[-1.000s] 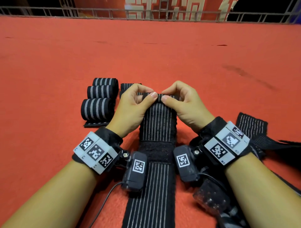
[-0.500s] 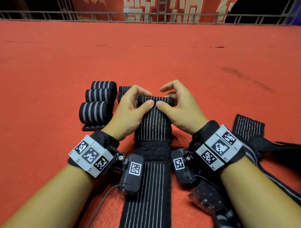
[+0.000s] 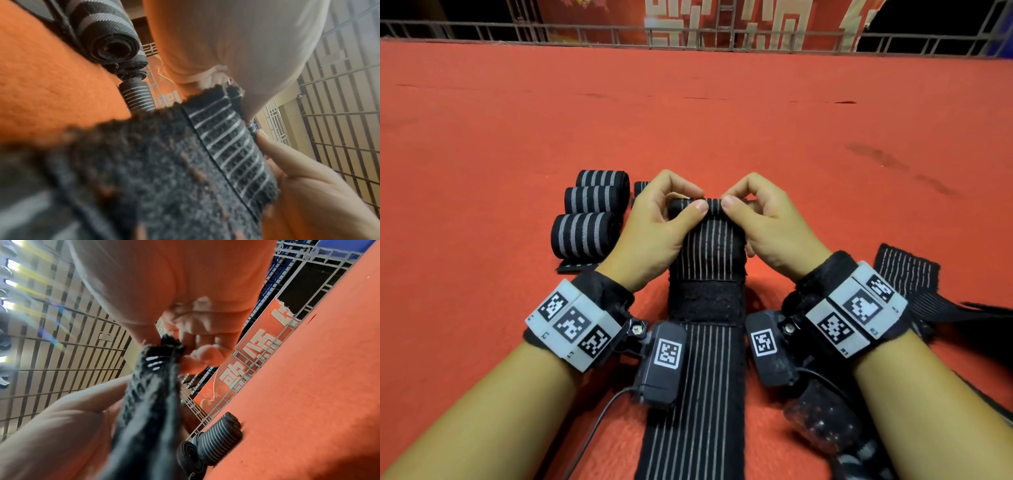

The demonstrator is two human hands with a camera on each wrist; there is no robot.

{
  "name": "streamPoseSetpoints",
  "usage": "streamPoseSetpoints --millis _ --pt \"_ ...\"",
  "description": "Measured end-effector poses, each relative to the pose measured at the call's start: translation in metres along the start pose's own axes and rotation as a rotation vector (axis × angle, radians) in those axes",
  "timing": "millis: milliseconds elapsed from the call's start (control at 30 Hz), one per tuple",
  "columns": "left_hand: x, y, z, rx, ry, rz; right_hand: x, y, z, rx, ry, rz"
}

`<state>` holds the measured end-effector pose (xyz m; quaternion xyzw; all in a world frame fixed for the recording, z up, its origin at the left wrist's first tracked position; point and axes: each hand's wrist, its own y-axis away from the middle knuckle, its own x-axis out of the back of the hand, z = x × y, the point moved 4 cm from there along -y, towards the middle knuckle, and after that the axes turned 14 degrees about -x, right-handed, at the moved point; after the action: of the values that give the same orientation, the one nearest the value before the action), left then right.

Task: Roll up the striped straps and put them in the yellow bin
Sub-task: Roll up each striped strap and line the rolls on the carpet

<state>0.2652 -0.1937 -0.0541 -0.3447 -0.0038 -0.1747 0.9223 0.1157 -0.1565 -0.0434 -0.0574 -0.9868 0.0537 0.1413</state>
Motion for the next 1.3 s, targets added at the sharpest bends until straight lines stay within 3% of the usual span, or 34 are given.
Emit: streamPoseSetpoints --millis 133,333,500,667,833,1000,1167,1300 --pt "-0.001 0.0 -0.003 0.087 0.018 0.01 0.003 0.0 -0.004 0.07 0.022 0.028" --pt "0.001 -0.003 0.002 0.001 -0.011 -0.003 0.002 -0.002 -0.001 -0.003 -0.004 0.028" --pt "-0.003 -0.002 0.002 0.05 0.023 -0.031 0.007 0.0 -0.007 0.135 0.17 0.107" --pt "-0.002 -0.003 0.007 -0.03 0.012 -0.047 0.003 0.0 -0.004 0.008 0.03 0.025" --pt "-0.003 -0.001 0.006 0.028 0.016 -0.025 0.002 0.002 -0.009 0.076 0.018 -0.001" --pt "0.0 -0.003 0.009 -0.013 -0.019 0.01 0.004 0.002 -0.006 -0.015 -0.026 -0.008" --pt "-0.002 -0.003 0.004 0.085 0.07 -0.008 0.008 0.003 -0.009 0.039 0.001 0.009" --pt "-0.001 -0.004 0.009 0.018 0.006 -0.034 0.007 0.002 -0.008 -0.006 -0.033 0.024"
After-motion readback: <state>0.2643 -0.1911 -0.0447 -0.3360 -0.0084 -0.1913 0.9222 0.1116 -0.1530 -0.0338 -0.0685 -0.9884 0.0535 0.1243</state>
